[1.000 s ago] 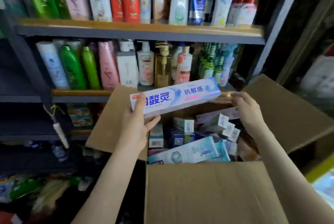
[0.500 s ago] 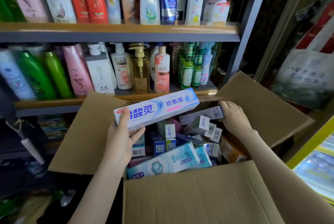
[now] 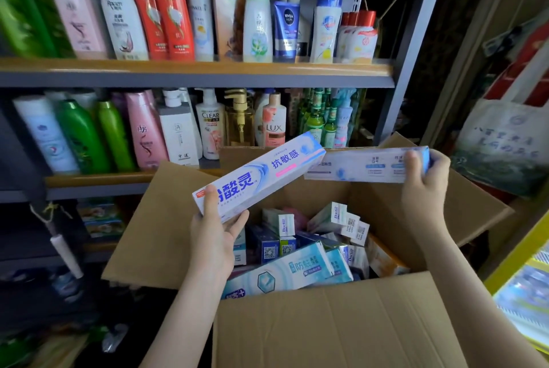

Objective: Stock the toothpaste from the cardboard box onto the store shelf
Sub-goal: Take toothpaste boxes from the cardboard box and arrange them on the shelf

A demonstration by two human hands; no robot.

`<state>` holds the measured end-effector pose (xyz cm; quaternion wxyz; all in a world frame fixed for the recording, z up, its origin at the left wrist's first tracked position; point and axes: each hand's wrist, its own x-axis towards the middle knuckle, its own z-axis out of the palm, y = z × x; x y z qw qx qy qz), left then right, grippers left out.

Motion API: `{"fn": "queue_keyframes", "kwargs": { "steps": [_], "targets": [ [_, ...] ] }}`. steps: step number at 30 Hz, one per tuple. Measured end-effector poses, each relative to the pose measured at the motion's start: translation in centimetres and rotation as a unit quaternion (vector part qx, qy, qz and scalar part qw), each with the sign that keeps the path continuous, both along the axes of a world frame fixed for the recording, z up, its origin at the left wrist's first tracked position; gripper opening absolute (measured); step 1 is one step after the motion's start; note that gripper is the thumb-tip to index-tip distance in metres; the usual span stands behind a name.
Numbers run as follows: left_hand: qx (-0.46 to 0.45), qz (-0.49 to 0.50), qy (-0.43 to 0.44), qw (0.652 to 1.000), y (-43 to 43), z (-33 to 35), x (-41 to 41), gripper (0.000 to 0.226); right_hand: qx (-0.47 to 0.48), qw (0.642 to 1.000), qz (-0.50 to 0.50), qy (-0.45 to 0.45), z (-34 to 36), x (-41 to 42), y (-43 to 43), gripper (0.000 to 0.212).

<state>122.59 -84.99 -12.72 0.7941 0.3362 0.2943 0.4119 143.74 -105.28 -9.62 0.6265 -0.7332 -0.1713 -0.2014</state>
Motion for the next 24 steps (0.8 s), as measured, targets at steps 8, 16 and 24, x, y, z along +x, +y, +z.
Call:
{"fn": "queue_keyframes", "kwargs": {
  "steps": [8, 16, 24],
  "targets": [
    [0.016, 0.055, -0.060, 0.997, 0.2, 2.4, -2.7, 0.024, 0.106, 0.969, 0.149, 0.165, 1.6, -4.1, 3.1, 0.038],
    [0.054, 0.192, -0.048, 0.979, 1.9, 4.1, -9.1, 0.035, 0.091, 0.896, 0.351, 0.257, 3.2, -9.5, 8.8, 0.043],
    [0.036, 0.201, 0.094, 0.974, 3.5, 2.5, -17.3, 0.051, 0.017, 0.820, 0.498, 0.283, 4.0, -18.8, 15.0, 0.033]
  ]
}}
